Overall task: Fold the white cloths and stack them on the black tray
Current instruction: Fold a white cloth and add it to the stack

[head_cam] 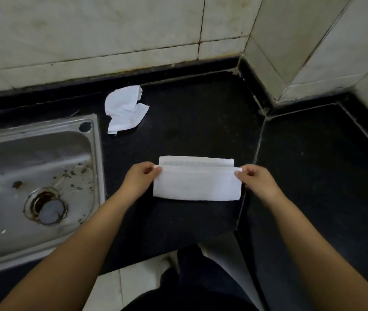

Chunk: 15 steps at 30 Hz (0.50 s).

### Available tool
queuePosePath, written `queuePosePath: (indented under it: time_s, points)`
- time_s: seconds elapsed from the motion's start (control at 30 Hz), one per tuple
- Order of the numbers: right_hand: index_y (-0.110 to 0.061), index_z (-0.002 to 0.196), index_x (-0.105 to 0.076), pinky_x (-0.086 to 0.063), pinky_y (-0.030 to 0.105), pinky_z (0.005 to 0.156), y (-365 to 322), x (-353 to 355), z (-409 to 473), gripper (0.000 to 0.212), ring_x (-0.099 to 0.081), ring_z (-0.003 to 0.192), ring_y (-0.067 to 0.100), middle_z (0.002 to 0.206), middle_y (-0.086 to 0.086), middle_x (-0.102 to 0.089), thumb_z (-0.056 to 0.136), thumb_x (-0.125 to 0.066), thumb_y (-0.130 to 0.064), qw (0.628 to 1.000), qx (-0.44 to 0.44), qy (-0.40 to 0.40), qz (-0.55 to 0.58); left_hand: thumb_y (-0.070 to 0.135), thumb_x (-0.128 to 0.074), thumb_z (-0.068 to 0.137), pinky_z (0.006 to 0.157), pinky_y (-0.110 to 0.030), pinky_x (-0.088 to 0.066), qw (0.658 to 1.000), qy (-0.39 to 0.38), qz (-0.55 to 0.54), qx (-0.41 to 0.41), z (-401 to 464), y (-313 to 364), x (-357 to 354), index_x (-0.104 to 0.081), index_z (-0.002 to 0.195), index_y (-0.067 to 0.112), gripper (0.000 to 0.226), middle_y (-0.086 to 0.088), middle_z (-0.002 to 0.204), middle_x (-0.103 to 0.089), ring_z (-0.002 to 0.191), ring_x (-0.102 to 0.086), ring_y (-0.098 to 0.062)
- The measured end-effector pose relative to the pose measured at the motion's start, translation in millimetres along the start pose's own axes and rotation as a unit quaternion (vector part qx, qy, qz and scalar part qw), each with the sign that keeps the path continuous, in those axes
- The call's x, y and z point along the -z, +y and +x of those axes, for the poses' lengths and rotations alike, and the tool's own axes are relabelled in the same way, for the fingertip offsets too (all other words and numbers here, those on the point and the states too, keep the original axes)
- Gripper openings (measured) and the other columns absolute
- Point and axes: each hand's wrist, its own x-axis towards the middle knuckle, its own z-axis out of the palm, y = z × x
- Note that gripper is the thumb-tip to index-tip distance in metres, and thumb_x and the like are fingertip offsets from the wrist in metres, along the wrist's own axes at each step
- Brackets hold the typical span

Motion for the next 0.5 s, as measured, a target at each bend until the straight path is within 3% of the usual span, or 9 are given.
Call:
queuePosePath:
  time_s: [0.1,0.2,0.27,0.4,0.5]
  points:
    - [-0.014,0.084,-0.063,-0.042,0.024,0.065,-7.9,-4.1,29.3,0.009,-0.052,0.072,0.012,0.075,-0.002,-0.057,0.091,-0.059,-0.018,0.997,0.003,0.047,-0.054,0.027,-0.057,0.091,0.066,-0.028,-0.039,0.995,0.062,0.074,-0.025,23.6,16.0,-9.8,-0.062,0.081,0.014,0.018,0.001,0.074,-0.060,0.074,-0.055,-0.015]
    - [-0.013,0.098,-0.062,-0.046,0.028,0.073,-7.4,-11.7,47.1,0.012,-0.057,0.083,0.017,0.089,0.003,-0.061,0.093,-0.055,-0.020,0.990,-0.014,0.070,-0.124,0.032,-0.055,0.092,0.079,-0.033,-0.042,0.979,0.119,0.164,-0.033,38.2,15.2,-24.2,-0.059,0.083,0.016,0.019,0.002,0.078,-0.058,0.080,-0.057,-0.019]
    - [-0.015,0.101,-0.060,-0.049,0.036,0.084,-4.6,-19.5,52.3,0.012,-0.059,0.092,0.022,0.098,0.005,-0.061,0.092,-0.054,-0.021,0.977,-0.003,0.091,-0.195,0.033,-0.054,0.092,0.087,-0.033,-0.036,0.964,0.149,0.216,-0.039,40.7,10.3,-33.3,-0.059,0.089,0.016,0.017,0.002,0.086,-0.056,0.089,-0.054,-0.019]
    - [-0.018,0.127,-0.049,-0.033,0.041,0.102,-8.8,-32.1,56.0,0.036,-0.043,0.121,0.027,0.127,0.008,-0.049,0.090,-0.052,-0.020,0.927,0.060,0.117,-0.350,0.035,-0.061,0.087,0.090,-0.037,-0.034,0.954,0.210,0.213,-0.020,30.7,-2.5,-38.7,-0.054,0.106,0.014,0.029,-0.003,0.102,-0.056,0.101,-0.050,-0.023]
    - [-0.020,0.134,-0.044,-0.030,0.040,0.104,-33.8,-54.2,63.1,0.041,-0.039,0.126,0.025,0.135,0.007,-0.045,0.093,-0.050,-0.022,0.908,0.138,0.064,-0.390,0.039,-0.063,0.085,0.091,-0.038,-0.033,0.951,0.219,0.218,-0.028,11.0,-14.3,-38.7,-0.052,0.116,0.011,0.043,-0.007,0.110,-0.055,0.106,-0.048,-0.026]
